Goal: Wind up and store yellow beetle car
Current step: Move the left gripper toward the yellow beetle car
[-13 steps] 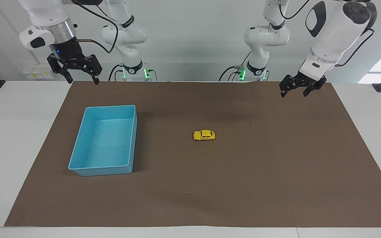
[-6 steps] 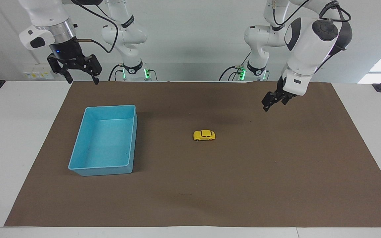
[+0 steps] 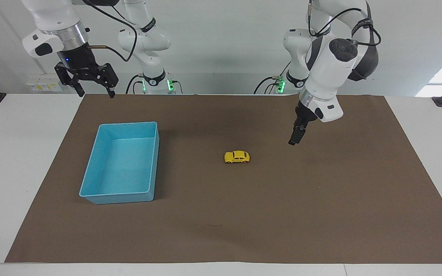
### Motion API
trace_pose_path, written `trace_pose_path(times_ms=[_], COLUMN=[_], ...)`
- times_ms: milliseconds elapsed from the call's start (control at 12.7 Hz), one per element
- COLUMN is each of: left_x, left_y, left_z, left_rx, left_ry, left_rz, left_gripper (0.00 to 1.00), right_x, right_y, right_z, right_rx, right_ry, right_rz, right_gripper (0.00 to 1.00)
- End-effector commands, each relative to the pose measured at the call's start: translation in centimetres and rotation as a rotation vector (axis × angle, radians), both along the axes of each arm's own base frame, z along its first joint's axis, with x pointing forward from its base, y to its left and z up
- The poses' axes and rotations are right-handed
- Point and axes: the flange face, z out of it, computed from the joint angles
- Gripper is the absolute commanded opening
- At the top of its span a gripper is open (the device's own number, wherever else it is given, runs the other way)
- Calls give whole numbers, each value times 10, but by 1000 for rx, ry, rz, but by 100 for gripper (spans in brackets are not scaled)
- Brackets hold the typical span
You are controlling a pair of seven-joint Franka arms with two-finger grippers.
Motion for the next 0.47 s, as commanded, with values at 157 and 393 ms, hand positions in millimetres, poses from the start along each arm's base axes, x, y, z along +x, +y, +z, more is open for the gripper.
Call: trace_pose_path(times_ms=[157,393], left_x=[-7,-12], left_y=[-59,-94], left_z=[-56,-78], left_rx=[-12,-23], left_ry=[62,56], left_rz=[225,321], left_gripper=[100,100], right_x=[-6,-6], right_y=[-4,-4], right_z=[4,4], right_rx=[7,7], right_ry=[5,5], right_rz=[18,18], right_gripper=[100,100])
